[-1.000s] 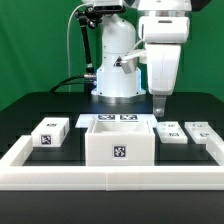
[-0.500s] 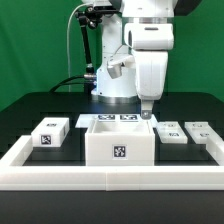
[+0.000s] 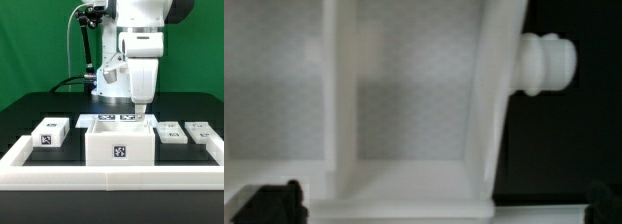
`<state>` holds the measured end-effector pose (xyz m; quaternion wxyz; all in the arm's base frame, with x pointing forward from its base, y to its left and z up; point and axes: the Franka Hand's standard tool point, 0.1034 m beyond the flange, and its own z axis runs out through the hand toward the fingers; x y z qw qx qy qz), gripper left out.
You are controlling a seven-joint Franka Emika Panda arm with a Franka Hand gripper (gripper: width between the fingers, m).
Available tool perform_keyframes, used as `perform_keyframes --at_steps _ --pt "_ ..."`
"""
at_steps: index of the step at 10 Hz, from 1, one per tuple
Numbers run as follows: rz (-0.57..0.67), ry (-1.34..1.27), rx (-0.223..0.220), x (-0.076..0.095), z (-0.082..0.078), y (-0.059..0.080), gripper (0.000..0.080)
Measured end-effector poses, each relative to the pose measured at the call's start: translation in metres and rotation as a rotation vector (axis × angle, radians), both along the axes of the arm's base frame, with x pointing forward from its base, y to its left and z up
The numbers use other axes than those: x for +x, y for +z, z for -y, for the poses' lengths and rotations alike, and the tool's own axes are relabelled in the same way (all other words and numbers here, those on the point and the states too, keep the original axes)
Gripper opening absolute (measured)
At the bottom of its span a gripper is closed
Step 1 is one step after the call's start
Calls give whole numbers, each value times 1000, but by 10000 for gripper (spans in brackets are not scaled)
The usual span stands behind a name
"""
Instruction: Assemble cabinet
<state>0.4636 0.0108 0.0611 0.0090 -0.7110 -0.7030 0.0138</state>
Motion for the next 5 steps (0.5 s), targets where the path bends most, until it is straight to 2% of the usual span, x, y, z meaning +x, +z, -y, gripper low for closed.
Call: perform_keyframes --at_steps 2,4,5 --pt "-22 -25 2 -21 1 -12 797" --pt "-21 -22 2 -20 2 -12 797" --pt "-26 -21 4 -21 4 -17 797"
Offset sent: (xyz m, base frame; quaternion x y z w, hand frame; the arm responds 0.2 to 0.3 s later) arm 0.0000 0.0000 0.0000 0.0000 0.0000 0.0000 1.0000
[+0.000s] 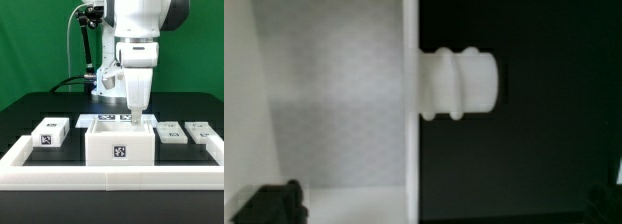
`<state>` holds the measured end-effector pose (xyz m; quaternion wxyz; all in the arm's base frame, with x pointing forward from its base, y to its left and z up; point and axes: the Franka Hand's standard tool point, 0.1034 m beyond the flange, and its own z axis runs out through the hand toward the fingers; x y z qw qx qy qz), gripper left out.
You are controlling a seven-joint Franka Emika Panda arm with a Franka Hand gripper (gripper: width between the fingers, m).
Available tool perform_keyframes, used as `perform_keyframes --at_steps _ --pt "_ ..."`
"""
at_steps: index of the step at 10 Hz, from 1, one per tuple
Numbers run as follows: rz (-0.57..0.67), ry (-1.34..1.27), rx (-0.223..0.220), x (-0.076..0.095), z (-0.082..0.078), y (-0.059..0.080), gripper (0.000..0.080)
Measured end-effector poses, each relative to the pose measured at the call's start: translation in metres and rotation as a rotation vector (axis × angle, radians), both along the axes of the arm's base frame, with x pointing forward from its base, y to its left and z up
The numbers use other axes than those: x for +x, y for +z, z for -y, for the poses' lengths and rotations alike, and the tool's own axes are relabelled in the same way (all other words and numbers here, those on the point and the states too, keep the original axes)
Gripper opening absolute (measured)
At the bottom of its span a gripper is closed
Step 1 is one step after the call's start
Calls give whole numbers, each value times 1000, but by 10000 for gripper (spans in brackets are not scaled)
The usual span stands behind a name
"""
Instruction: Assemble cabinet
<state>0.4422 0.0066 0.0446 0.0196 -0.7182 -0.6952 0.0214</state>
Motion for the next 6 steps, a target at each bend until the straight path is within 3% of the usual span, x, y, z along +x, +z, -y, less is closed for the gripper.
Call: perform_keyframes --at_steps 4,6 --pt "-25 -26 7 -8 5 -18 797" --pt "-23 -48 7 -7 -2 -18 797"
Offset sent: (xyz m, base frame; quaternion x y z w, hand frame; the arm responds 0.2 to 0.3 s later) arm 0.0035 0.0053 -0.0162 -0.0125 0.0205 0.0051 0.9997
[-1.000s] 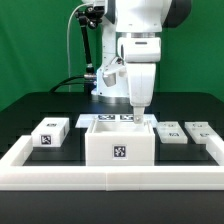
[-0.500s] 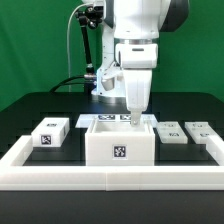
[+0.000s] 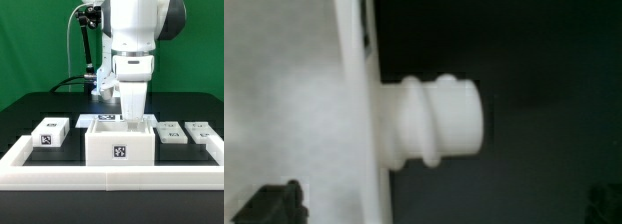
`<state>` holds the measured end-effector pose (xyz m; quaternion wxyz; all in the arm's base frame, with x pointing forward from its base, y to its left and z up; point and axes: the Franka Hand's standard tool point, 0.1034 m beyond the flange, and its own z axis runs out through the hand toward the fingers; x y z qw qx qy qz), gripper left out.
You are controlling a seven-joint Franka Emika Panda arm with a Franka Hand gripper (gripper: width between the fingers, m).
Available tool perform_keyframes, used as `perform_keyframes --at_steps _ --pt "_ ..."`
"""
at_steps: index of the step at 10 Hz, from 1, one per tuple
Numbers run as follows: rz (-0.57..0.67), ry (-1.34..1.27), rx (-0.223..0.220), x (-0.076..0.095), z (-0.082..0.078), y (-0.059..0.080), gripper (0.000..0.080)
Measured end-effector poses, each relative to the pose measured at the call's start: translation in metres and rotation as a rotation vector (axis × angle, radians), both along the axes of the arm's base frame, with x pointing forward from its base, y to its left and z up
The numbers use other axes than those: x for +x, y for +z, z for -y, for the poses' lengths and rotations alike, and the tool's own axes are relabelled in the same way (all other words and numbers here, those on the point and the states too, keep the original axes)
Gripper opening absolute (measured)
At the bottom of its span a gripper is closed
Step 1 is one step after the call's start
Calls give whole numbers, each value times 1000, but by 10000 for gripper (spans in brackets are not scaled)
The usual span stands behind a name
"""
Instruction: Assemble cabinet
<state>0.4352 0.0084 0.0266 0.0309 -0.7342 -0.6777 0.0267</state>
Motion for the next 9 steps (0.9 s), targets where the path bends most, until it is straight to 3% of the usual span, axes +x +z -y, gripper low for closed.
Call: perform_keyframes --at_steps 1,4,5,6,7,8,9 --pt "-1 -1 0 0 0 0 797" --pt "-3 -5 0 0 1 -1 378" --pt "-3 -5 0 0 1 -1 378" --pt "-3 -5 0 0 2 -1 200" --pt "-3 -5 0 0 2 -1 200" --pt "-1 -6 0 0 2 -1 40" --pt "4 -6 0 1 2 0 39"
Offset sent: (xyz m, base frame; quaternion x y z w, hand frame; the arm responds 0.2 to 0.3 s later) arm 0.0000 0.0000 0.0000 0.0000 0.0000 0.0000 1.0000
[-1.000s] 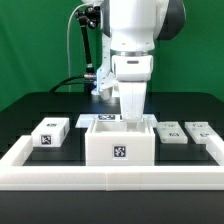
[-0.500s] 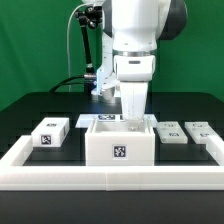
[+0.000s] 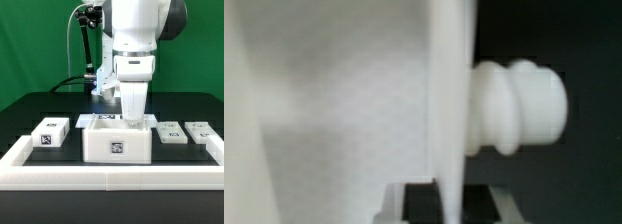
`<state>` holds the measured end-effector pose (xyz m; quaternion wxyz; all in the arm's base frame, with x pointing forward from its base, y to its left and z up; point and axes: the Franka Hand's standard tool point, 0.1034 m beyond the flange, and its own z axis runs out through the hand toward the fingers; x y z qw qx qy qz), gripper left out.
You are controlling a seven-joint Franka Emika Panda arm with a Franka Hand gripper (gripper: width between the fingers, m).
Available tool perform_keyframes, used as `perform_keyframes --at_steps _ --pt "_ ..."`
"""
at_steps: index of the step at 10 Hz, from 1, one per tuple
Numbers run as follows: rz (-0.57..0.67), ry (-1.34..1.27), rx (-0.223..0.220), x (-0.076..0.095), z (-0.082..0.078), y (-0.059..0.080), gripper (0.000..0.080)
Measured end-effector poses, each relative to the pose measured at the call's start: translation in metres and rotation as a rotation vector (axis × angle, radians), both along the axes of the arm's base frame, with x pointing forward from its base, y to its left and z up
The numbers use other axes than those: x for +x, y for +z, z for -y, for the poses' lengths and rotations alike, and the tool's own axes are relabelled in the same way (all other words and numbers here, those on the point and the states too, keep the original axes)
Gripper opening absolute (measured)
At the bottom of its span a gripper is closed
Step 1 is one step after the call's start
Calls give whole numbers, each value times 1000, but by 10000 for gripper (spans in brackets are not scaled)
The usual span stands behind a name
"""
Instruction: Assemble cabinet
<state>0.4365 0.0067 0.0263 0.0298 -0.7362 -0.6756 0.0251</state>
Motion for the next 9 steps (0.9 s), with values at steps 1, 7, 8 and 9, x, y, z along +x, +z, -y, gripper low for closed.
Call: perform_keyframes --at_steps 1,7,8,9 --pt "1 0 0 0 0 0 39" --pt "3 6 0 6 -1 0 39" --pt "10 12 3 13 -5 0 39" --pt "18 21 8 22 -11 0 39"
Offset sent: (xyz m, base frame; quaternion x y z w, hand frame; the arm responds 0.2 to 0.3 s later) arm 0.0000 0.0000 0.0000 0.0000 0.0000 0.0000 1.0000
